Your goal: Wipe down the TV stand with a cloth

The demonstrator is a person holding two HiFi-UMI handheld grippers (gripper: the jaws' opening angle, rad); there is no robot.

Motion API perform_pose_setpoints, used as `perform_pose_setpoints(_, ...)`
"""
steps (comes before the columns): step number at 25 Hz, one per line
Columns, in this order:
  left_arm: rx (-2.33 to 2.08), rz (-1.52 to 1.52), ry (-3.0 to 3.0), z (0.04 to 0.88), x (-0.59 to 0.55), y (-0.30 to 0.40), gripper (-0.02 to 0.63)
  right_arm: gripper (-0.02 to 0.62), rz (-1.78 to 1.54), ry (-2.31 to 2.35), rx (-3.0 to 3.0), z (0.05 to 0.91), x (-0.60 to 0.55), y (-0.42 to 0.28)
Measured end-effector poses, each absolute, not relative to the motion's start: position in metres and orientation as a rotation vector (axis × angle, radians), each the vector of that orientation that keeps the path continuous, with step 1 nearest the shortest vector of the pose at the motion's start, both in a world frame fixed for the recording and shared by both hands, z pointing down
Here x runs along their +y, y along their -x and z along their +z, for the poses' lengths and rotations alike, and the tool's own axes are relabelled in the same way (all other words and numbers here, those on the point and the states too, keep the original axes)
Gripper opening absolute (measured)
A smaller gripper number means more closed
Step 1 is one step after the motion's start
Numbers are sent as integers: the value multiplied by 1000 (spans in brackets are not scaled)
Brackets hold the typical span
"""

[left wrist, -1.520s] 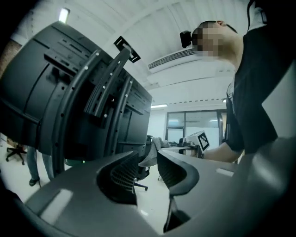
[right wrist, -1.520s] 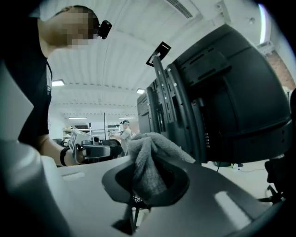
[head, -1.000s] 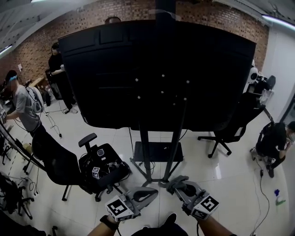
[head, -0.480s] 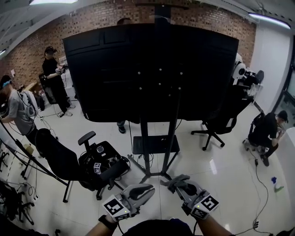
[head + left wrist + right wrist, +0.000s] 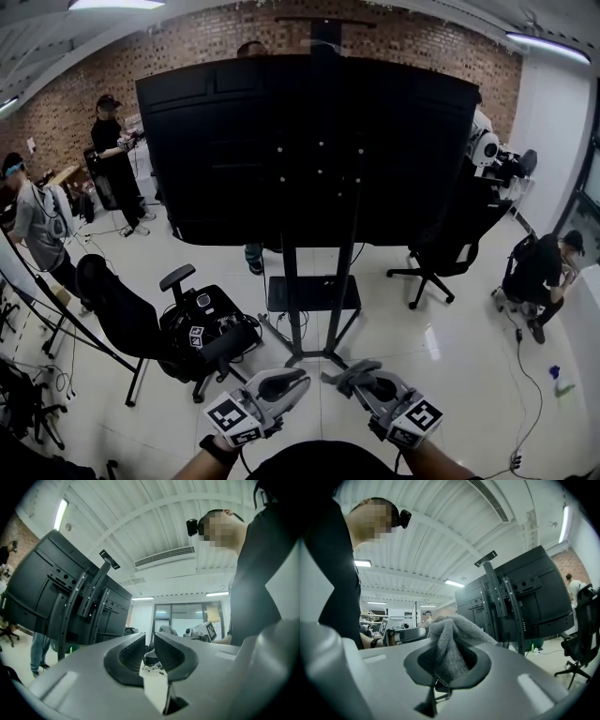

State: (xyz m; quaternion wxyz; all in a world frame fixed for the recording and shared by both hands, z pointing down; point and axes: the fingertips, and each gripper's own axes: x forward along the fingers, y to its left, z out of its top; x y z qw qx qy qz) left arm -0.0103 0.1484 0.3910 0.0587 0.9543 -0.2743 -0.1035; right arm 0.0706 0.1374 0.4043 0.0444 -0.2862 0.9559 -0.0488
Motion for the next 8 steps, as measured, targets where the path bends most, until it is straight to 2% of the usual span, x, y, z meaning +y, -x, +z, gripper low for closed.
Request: perform_pose_setpoints(8, -899, -300, -2927, 390, 155, 5, 72, 17, -158, 803, 2953, 407, 144, -70)
